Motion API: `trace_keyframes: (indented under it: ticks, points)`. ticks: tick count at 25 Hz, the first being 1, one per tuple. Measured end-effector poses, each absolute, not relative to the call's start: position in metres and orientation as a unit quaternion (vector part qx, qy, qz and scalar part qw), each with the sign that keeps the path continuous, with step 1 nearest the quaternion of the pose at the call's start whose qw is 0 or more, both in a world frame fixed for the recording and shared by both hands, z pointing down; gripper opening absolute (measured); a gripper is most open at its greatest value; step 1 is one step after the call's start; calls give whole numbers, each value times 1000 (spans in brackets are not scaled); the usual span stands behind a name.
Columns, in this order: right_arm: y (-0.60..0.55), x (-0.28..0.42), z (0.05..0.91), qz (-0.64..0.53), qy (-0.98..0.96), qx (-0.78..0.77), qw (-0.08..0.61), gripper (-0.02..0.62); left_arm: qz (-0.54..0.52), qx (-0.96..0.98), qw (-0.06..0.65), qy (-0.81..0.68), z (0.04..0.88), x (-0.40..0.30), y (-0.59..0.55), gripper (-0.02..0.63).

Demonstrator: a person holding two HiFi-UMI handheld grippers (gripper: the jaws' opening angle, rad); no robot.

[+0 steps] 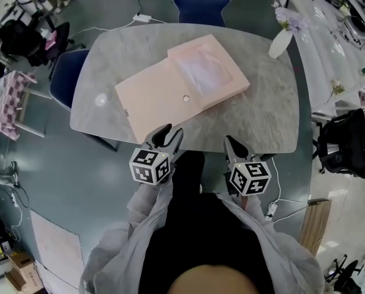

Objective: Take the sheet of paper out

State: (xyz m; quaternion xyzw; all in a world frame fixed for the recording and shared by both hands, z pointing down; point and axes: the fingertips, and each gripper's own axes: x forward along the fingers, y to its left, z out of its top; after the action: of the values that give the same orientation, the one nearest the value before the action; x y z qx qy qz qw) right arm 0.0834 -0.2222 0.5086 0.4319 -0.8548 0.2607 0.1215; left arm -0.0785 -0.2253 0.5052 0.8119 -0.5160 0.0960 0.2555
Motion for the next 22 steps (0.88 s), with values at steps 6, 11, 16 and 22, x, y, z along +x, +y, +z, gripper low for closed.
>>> trace_keyframes:
  ticks: [6,11,16,22]
  points:
    - [-273,81,505,261,-851,437,128,8,103,813,268,-506,508,-80,-274,153]
    - [-311,77,507,269,-845,444,130,8,113,814,277,-499,515,-82,-314,153]
    - [-342,71,511,276,-840,448,134,9,125,813,282,-495,522,-86,-353,153]
    - [-377,66,517,284,-834,451,140,9,146,816,277,-486,536,-89,-400,158]
